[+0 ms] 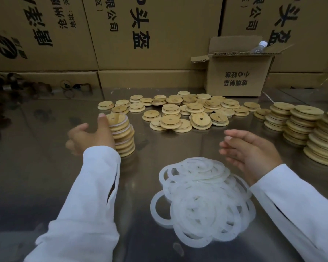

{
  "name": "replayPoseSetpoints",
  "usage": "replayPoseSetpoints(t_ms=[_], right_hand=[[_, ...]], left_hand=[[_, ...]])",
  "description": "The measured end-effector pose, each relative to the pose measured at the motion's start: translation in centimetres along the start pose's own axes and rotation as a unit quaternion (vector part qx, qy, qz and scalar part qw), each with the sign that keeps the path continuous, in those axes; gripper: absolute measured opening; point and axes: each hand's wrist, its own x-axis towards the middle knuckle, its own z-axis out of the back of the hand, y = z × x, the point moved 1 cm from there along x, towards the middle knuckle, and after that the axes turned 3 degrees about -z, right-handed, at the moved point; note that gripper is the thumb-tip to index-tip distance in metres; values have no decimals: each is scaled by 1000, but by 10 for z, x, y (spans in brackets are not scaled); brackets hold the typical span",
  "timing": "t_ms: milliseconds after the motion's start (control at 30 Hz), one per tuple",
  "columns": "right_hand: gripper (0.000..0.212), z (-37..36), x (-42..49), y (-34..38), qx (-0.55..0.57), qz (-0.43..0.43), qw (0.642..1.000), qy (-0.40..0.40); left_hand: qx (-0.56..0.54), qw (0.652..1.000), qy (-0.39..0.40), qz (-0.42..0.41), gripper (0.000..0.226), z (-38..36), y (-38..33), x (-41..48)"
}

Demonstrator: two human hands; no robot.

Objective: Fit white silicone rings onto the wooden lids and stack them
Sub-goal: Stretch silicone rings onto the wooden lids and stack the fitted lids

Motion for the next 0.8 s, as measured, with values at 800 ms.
replayPoseSetpoints(t_ms=[800], right_hand=[[65, -36, 161, -17, -601, 120, 790, -22]], left_hand=[[9, 876, 455, -160, 37, -51, 45, -70]])
